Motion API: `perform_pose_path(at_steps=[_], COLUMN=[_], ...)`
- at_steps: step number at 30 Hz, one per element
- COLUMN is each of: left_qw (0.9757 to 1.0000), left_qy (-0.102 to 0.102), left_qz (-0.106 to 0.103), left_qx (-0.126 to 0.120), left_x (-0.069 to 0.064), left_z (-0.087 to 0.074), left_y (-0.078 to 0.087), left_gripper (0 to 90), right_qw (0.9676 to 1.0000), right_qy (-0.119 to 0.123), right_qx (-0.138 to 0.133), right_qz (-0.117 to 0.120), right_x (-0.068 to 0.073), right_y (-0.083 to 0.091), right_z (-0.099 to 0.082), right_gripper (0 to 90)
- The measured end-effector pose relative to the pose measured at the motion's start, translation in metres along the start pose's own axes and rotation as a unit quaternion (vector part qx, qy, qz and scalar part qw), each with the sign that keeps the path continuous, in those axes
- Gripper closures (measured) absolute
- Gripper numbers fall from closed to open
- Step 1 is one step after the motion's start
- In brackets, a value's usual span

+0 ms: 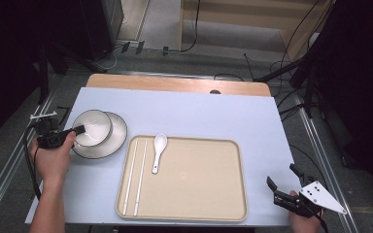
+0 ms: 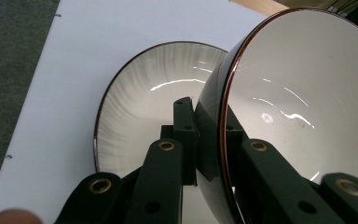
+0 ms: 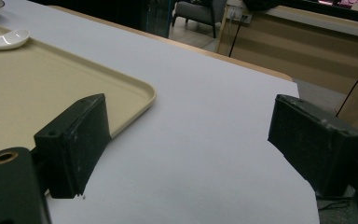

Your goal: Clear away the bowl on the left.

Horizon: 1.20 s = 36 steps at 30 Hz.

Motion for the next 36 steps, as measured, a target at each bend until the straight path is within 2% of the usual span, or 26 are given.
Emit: perform_pose_path(at_steps=[3,7,13,19,25,36], left_qw=[0.9999,0.9997,0.9988,0.9981,0.997,0.9935], left_qy=[-0.014,-0.02,-0.037,-0.037,-0.053,-0.08], left_qz=[-0.006,-0.013,-0.032,-0.05,-0.056,-0.079], left_qx=[-0.003,-0.004,-0.006,-0.004,0.003,0.017], left_x=[-0.007,-0.013,-0.03,-0.043,-0.058,-0.087], left_z=[-0.002,-0.004,-0.011,-0.024,-0.031,-0.044], left_y=[0.004,0.007,0.015,0.022,0.021,0.015], left_gripper=[83.1,83.1,83.1,83.1,83.1,83.1], right_qw=[1.0,1.0,1.0,1.0,1.0,1.0], right_qy=[-0.001,0.001,0.001,0.002,0.003,0.002], right_qx=[-0.002,-0.002,-0.006,-0.006,-0.009,-0.009], right_qz=[0.0,0.0,-0.001,-0.001,0.001,0.0], right_x=[-0.001,-0.001,-0.002,-0.002,-0.002,-0.003], right_y=[0.0,0.001,0.002,0.002,0.002,0.001], right_z=[0.001,0.001,0.002,0.002,0.004,0.004], right_gripper=[13.0,13.0,13.0,13.0,13.0,13.0])
Point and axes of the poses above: each handheld gripper's, and its own axes: y roughly backward along the jaws, z roughly out of its top, x roughly to its left, the point moved 6 cm from there along -y, roughly forward along the jaws, and after that the axes turned 8 degrees about x, right-handed, at the moved point
